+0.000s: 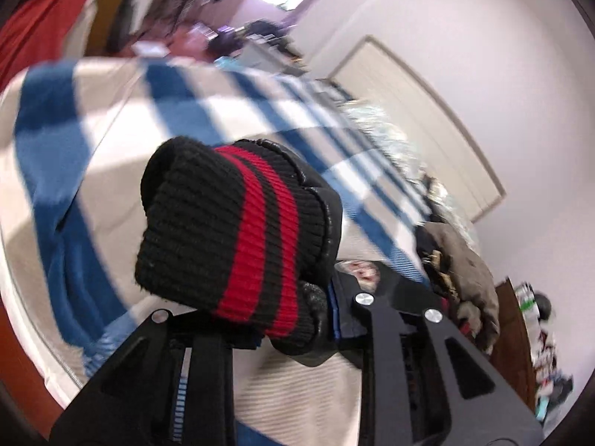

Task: Fold large clothes
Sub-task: 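Fold the held sleeve across the jacket body with the left tool, then release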

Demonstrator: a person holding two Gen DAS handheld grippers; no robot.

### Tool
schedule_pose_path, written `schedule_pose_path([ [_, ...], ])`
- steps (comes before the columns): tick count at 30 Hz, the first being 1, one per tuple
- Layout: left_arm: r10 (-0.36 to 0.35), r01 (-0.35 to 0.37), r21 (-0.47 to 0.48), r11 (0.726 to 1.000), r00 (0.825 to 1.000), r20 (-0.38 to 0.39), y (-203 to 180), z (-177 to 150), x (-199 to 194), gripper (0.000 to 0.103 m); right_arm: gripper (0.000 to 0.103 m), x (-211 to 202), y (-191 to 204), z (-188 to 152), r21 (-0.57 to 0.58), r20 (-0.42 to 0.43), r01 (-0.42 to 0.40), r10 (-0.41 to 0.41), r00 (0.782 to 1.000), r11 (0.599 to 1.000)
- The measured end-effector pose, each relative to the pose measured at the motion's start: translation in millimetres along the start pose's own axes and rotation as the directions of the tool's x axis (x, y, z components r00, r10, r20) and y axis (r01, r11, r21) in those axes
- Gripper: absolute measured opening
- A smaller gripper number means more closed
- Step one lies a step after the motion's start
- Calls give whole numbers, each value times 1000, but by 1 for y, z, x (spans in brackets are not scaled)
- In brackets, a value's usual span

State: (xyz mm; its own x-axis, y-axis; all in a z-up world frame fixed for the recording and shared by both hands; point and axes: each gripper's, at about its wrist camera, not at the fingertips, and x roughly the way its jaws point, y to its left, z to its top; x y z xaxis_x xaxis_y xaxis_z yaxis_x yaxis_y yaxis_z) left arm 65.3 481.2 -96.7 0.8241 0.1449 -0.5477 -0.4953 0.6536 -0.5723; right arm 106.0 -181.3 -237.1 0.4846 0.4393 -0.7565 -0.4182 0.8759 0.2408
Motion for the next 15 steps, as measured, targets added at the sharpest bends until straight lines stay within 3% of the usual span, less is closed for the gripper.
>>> schedule_pose_path([
  [5,-115,117,167,979,993,-17,-105,13,-19,25,99,0,0,1,-1,-4,-1,1,1000,1000],
  [10,-173,181,267,946,983,-53,-187,7,-17,23,99,-1,-3,2,3,-6,-16,16,1000,1000],
  [15,-261,294,374,879,955,-138,-272,-24,-13,23,99,-1,-5,2,12,-5,-26,26,1000,1000],
])
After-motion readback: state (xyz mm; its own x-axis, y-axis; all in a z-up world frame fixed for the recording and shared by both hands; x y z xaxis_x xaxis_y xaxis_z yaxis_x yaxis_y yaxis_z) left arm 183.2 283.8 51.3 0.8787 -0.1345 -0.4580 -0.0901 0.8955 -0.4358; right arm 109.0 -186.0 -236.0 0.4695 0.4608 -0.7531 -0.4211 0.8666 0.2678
